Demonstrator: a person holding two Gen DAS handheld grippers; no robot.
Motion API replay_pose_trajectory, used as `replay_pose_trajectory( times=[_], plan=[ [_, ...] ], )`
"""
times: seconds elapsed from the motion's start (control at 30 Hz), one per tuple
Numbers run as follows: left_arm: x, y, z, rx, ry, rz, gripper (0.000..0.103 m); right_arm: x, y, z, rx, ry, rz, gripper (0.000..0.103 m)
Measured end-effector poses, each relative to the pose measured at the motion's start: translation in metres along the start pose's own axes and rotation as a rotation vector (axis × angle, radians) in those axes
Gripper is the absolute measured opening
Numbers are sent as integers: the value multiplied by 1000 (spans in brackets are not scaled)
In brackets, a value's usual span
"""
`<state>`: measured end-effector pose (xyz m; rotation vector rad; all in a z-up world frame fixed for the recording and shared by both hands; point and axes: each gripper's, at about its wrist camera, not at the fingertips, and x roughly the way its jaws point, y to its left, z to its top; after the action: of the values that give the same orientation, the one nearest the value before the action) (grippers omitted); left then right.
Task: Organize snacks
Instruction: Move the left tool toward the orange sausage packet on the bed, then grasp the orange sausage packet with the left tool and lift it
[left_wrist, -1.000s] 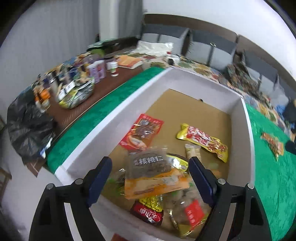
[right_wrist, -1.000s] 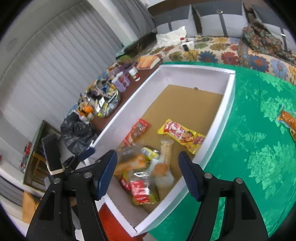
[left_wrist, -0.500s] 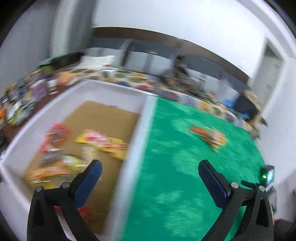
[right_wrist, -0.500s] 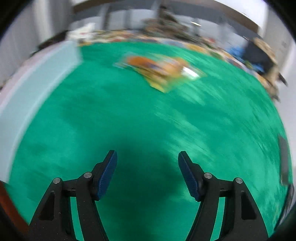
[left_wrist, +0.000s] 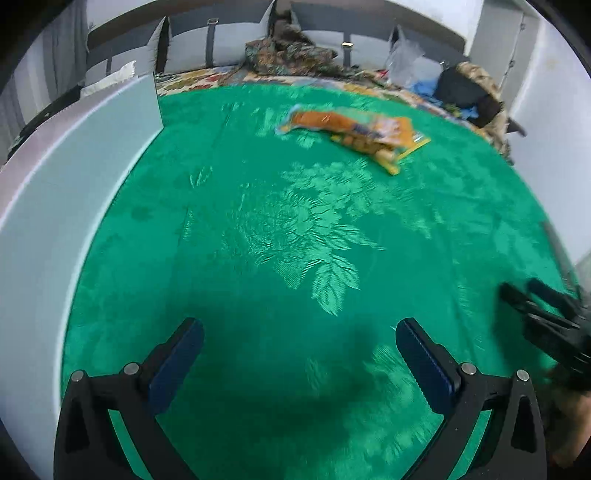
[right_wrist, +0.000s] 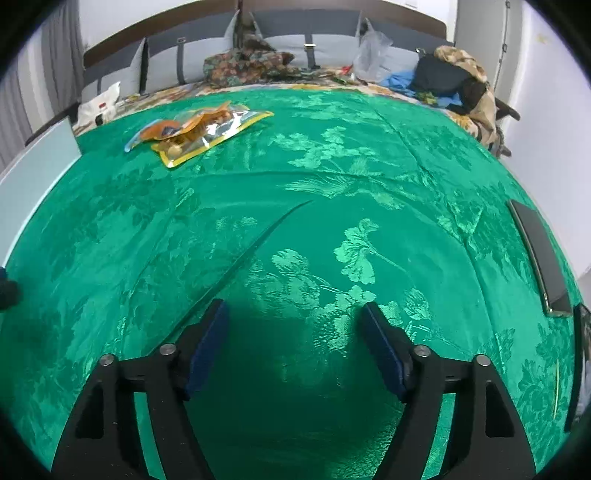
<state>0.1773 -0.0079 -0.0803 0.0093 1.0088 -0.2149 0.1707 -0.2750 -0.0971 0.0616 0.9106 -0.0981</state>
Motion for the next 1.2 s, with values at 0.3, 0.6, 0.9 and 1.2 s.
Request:
replay_pose_trajectory(
  times=[0.3,0.6,0.9,1.2],
  plan=[
    [22,0,-10,18,-61,96,103,3,-1,1,11,5,-11,84],
    [22,1,-10,17,-61,94,103,3,-2,1,14,4,-13,84],
    [44,2,129,-324,137,-170,102,3,-2,1,15,4,-11,84],
    [128,-25,254,-424,154,26,101,3,-3,1,23,4,3,86]
  ],
)
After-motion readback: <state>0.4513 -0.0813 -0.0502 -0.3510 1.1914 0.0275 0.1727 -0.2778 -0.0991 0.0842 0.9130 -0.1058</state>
